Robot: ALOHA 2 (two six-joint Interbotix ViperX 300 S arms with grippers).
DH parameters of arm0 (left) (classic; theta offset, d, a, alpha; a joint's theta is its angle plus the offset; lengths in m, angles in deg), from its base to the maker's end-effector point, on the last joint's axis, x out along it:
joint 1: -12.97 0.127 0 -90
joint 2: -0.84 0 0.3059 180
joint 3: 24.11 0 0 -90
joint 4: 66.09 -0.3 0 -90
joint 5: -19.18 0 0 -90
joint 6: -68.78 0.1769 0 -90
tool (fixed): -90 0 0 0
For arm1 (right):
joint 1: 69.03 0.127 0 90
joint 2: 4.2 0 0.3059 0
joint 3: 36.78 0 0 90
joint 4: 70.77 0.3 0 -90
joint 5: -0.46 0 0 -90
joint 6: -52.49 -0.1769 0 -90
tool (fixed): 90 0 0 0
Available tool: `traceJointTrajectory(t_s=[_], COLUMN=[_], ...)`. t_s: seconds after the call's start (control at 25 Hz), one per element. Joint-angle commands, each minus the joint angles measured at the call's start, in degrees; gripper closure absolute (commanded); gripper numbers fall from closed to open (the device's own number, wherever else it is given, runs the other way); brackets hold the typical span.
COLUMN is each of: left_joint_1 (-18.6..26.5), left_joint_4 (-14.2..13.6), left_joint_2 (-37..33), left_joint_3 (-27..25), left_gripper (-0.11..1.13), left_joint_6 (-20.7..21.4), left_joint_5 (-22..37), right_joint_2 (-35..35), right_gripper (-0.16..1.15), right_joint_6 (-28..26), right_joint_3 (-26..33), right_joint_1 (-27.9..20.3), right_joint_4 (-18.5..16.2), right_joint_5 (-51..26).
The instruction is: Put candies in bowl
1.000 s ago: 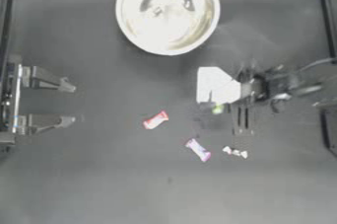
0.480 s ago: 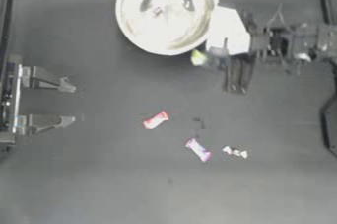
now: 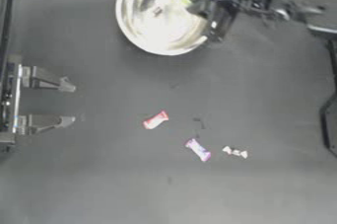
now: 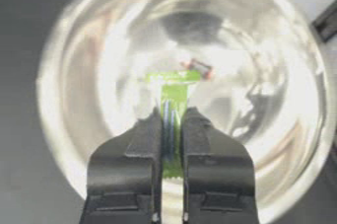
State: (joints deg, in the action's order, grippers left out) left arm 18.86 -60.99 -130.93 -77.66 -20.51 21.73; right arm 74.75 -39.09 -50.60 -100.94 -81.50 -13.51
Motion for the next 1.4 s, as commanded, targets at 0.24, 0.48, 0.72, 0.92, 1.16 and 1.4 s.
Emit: traceJointTrajectory(t_s=[0.24,0.48,0.72,0.92,1.16,1.4], left_joint_1=[0.1,0.1,0.4,0.5,0.7,0.8], left_joint_4=[-0.1,-0.1,0.0,-0.1,-0.1,-0.1], left_joint_2=[2.3,2.3,2.3,2.3,2.3,2.0], left_joint_3=[1.1,1.1,1.1,1.1,1.1,1.1], left_gripper=[0.08,0.08,0.08,0.08,0.08,0.08], left_joint_6=[0.1,0.0,0.0,0.0,0.0,0.0], left_joint_5=[-0.6,-0.6,-0.6,-0.6,-0.6,-0.1], right_joint_2=[-8.8,-12.0,-13.1,-12.8,-8.1,1.8], right_gripper=[0.68,0.65,0.11,-0.01,0.0,0.0], right_joint_6=[-0.1,-0.2,-0.3,-0.4,-0.3,-0.3], right_joint_3=[9.5,10.9,11.8,11.6,9.7,3.7], right_joint_1=[-2.0,-2.2,-2.8,-3.1,-1.1,3.7], right_joint_4=[-1.2,-1.9,-1.8,-1.7,-1.8,-1.3], right_joint_5=[0.6,1.4,5.0,4.6,3.3,3.7])
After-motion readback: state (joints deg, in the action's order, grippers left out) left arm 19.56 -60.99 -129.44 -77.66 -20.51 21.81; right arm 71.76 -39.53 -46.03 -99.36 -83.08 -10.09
